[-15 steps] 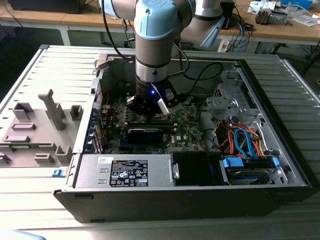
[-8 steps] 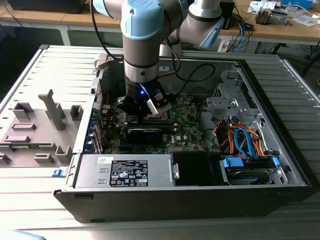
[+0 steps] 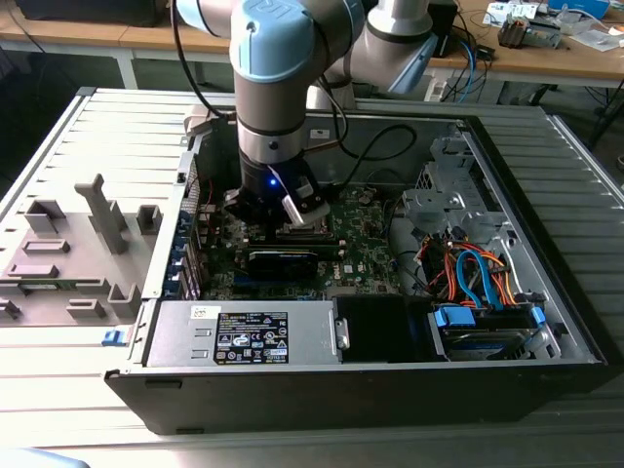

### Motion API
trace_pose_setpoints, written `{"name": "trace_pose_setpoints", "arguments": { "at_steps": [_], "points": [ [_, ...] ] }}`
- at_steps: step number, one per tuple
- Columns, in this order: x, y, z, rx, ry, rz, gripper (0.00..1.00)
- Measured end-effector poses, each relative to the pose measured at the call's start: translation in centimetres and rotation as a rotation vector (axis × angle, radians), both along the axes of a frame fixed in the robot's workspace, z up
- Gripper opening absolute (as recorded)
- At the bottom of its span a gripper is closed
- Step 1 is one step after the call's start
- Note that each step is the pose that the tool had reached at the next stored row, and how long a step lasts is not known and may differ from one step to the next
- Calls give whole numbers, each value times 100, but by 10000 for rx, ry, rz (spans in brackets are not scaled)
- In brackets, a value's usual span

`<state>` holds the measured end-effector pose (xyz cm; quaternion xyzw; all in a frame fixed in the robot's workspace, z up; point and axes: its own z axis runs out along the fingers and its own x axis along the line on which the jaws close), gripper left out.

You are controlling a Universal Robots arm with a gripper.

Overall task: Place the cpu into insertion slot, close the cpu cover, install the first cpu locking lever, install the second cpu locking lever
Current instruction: 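Install the second cpu locking lever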

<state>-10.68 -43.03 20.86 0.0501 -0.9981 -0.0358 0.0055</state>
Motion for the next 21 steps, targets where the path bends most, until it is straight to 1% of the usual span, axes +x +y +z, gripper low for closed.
{"name": "trace_pose_setpoints", "arguments": {
  "at_steps": [1,3,4,7,9,10,11,13,16,17,18,19,20,21],
  "points": [
    [0,-8,0,14,0,4,11],
    [0,-34,0,100,0,12,11],
    [0,-70,0,126,0,13,11],
    [0,-151,0,155,0,14,11],
    [-1,-163,0,173,1,13,11],
    [-1,-165,1,199,1,14,11],
    [0,-166,1,246,2,16,11],
    [0,-166,0,531,0,16,11],
    [0,-165,0,878,-1,17,11],
    [0,-165,0,965,0,17,11],
    [0,-165,0,1118,0,18,11],
    [0,-166,0,1220,-1,18,11],
    [0,-167,0,1278,-1,17,11],
    [0,-172,-1,1352,-1,19,11]
  ]
}}
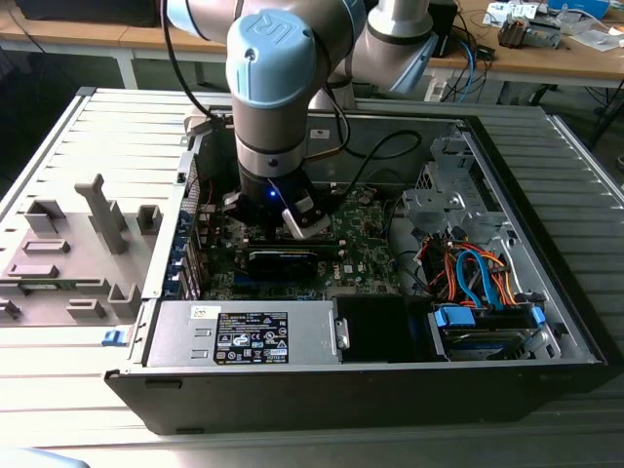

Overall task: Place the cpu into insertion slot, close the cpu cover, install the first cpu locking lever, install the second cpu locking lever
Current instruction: 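Install the second cpu locking lever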

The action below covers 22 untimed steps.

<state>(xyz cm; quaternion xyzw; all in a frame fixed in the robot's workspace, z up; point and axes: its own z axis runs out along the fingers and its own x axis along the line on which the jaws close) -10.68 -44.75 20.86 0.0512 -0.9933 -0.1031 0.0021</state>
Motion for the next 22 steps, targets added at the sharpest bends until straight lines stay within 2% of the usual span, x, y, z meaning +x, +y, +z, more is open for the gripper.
{"name": "trace_pose_setpoints", "arguments": {
  "at_steps": [4,7,11,19,22],
  "points": [
    [1,-74,-7,266,-1,5,11],
    [0,-101,-11,377,0,8,11],
    [0,-104,-20,502,0,26,11],
    [1,-106,-54,532,3,61,11],
    [4,-93,-57,539,3,132,11]
  ]
}}
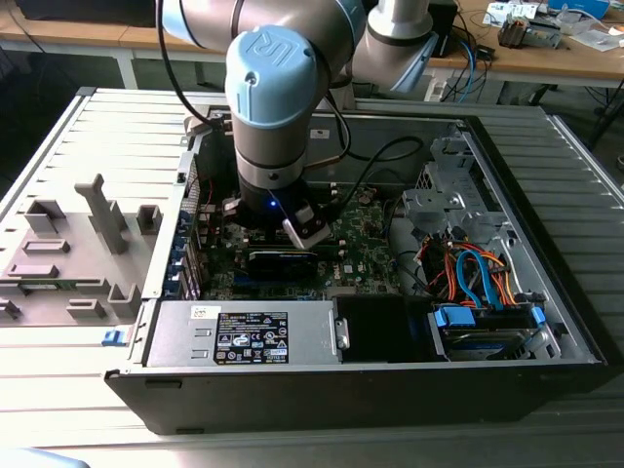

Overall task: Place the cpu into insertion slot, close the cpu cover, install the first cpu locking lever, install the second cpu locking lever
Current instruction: 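Install the second cpu locking lever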

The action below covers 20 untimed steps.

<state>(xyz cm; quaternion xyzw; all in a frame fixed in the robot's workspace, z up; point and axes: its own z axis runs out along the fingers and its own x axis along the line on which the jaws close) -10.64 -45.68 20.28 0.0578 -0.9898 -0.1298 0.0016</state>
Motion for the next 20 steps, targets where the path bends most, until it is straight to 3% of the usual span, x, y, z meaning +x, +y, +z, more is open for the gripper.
{"name": "trace_pose_setpoints", "arguments": {
  "at_steps": [7,15,19,20],
  "points": [
    [11,24,-31,52,3,131,11],
    [15,9,-71,85,4,137,11],
    [19,14,-41,-149,-22,139,11],
    [17,1,-11,-277,-6,139,11]
  ]
}}
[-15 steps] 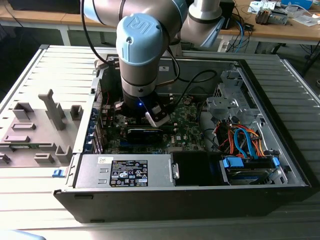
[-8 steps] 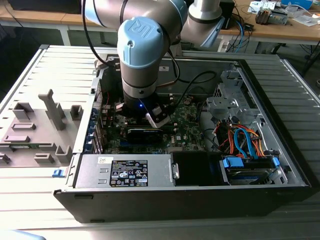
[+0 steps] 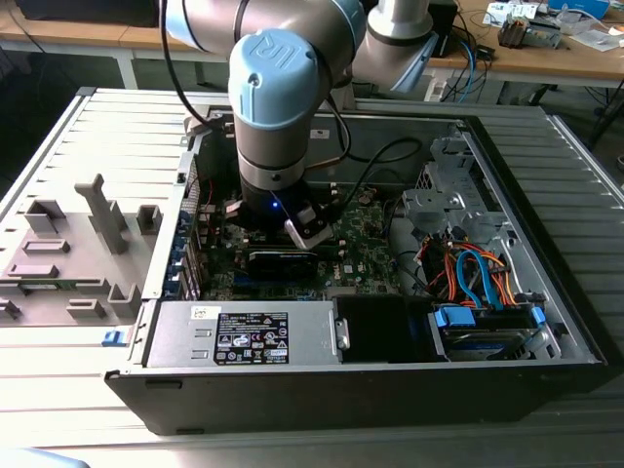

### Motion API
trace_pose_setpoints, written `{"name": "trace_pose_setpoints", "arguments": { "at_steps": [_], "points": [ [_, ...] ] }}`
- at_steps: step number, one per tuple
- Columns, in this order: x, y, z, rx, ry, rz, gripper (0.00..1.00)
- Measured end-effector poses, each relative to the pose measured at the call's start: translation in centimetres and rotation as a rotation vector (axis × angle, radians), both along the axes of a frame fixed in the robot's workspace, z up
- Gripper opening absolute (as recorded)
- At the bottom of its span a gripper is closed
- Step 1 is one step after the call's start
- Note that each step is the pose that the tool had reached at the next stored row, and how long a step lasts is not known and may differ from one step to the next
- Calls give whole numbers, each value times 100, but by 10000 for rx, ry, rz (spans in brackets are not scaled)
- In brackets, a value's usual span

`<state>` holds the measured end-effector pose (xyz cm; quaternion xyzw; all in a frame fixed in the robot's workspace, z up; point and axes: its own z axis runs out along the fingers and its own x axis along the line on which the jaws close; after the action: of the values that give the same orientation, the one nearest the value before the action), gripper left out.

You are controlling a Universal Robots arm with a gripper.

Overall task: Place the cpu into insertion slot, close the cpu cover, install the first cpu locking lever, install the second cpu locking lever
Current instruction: 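Install the second cpu locking lever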

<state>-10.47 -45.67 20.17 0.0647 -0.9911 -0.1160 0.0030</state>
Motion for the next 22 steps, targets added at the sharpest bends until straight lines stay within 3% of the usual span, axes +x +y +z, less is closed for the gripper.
{"name": "trace_pose_setpoints", "arguments": {
  "at_steps": [4,7,8,9,11,15,17,20,22],
  "points": [
    [-1,3,91,-138,15,-3,11],
    [48,22,118,-321,41,-2,11],
    [72,40,118,-396,59,-3,11],
    [154,108,118,-602,137,-1,11],
    [188,151,117,-696,175,-1,11],
    [273,253,118,-825,274,2,11],
    [353,321,118,-890,357,4,11],
    [427,371,118,-937,429,7,11],
    [457,392,128,-963,441,7,11]
  ]
}}
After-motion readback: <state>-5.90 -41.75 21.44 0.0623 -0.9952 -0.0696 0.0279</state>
